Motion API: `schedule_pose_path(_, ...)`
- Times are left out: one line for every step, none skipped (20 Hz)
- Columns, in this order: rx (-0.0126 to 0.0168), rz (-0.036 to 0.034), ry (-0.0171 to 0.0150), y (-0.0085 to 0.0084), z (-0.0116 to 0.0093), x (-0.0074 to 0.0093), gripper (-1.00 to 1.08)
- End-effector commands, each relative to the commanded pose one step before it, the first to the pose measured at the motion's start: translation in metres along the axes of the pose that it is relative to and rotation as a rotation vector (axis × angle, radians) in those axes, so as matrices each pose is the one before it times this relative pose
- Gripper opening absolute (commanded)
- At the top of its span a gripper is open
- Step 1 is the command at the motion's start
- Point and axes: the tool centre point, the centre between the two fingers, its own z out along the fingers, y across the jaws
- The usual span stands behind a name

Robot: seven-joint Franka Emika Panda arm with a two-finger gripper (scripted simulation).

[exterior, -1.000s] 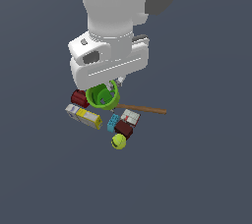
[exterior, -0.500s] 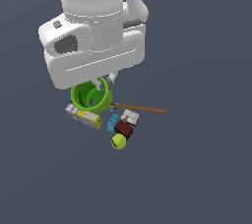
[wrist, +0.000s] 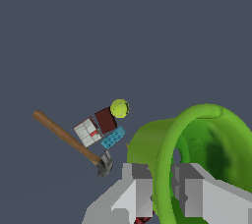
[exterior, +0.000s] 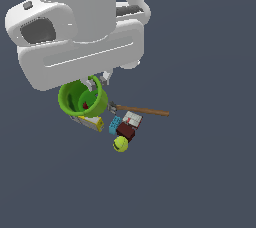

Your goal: Pick up a designated object from a clutter of objects.

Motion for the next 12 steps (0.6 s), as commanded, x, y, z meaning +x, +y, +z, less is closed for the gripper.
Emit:
schedule_pose_path(-0.00175, -0.00016, 0.00189, 0.00382, -0.00604, 0.00292, -1.00)
schedule_pose_path(0.00000, 0.00000, 0.00000, 0.00113, -0.00131, 0.00082, -1.00)
schedule_pose_path(0.00000, 0.00000, 0.00000, 0.00098, -0.00114, 0.00072, -1.00)
schedule_pose_path(0.00000, 0.00000, 0.00000, 0.00083, -0.00097, 0.00062, -1.00)
schedule_pose_path(0.00000, 0.00000, 0.00000, 0.00069, -0.00080, 0.00052, -1.00)
schedule_pose_path(0.00000, 0.00000, 0.00000, 0.00055, -0.00064, 0.00043, -1.00)
schedule_pose_path(0.00000, 0.00000, 0.00000, 0.00042, -0.00048, 0.00034, -1.00)
schedule_pose_path(0.00000, 0.00000, 0.00000, 0.00028, -0.00032, 0.00024, -1.00)
schedule_pose_path(0.00000, 0.00000, 0.00000, 0.00014, -0.00015, 0.00015, -1.00)
schedule_pose_path(0.00000, 0.00000, 0.00000, 0.00001, 0.00000, 0.00006, -1.00)
schedule_pose_path(0.00000, 0.00000, 0.00000, -0.00011, 0.00014, -0.00002, -1.00)
schedule_pose_path(0.00000, 0.00000, 0.00000, -0.00007, 0.00008, -0.00003, -1.00)
